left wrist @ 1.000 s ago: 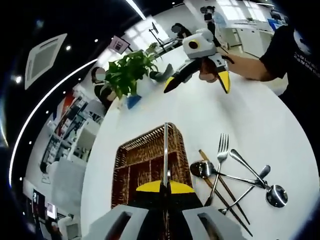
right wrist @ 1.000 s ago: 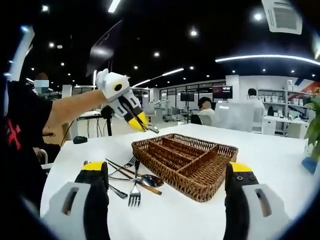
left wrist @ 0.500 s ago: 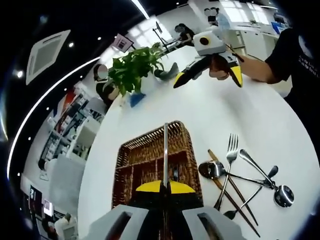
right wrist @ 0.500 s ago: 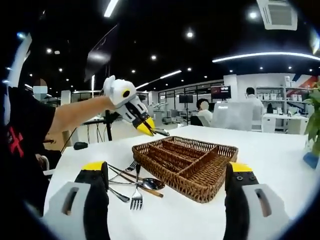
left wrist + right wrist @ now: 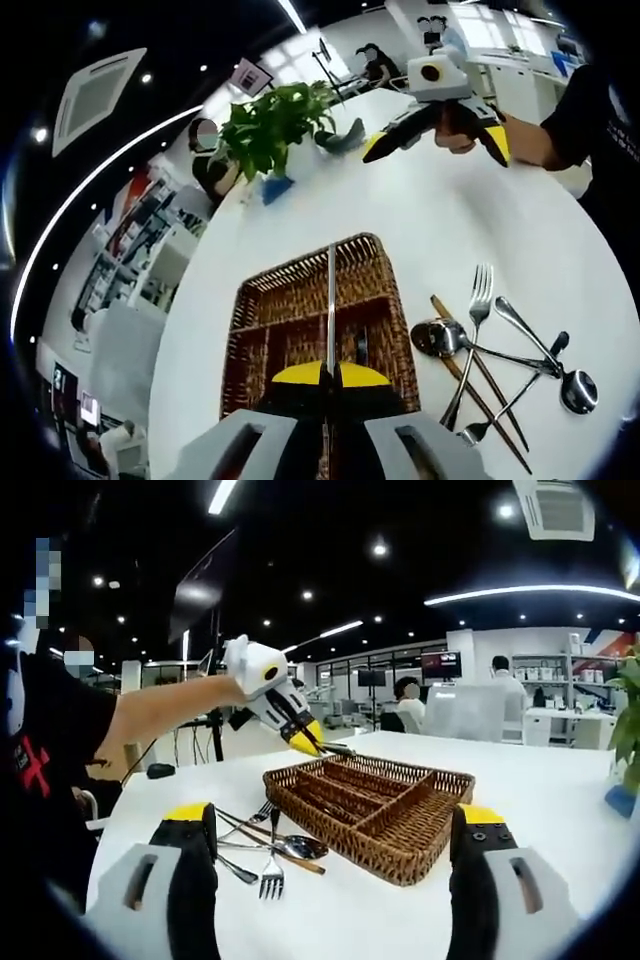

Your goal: Arrange the knives, forks, and spoons in their matching storage slots by inserting each utensil handle-first until every utensil is classified and aligned in the correct compartment

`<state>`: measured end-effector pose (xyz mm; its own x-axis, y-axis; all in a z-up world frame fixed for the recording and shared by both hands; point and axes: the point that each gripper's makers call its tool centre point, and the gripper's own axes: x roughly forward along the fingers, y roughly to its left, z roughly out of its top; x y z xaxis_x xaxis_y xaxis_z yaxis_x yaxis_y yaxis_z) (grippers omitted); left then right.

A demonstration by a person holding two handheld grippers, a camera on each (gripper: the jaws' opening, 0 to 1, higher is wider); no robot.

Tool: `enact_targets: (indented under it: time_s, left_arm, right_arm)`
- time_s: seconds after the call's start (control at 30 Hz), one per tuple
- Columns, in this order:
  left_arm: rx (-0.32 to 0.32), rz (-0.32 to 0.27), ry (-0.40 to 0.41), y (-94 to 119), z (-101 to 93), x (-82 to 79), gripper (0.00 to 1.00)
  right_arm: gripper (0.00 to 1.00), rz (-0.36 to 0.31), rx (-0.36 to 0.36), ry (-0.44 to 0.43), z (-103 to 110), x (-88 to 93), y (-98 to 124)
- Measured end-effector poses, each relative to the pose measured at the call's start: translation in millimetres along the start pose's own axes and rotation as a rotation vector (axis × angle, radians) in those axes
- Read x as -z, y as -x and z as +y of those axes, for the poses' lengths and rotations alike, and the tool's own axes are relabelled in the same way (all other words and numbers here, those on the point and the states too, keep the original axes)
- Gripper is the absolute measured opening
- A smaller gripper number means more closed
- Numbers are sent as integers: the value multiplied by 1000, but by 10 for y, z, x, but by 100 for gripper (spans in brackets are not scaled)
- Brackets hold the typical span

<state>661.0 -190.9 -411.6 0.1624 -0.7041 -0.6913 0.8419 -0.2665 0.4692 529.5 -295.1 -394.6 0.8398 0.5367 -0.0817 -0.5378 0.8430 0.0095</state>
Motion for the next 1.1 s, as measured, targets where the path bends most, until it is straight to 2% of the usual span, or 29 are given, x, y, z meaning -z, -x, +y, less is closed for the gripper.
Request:
enact_targets:
  time_s: [0.17,0.57,1.1]
  left_arm:
    - [4,-3,12,-27,46,34,1]
    - [17,-7,17,-113,14,112,1]
    - [46,-17,37,-293,-125,265,1]
  right_arm:
    - [99,12,-2,1,10,33,-26]
    - [99,21,4,3,25,67,-60]
    - [99,27,2,4,24,98,-83]
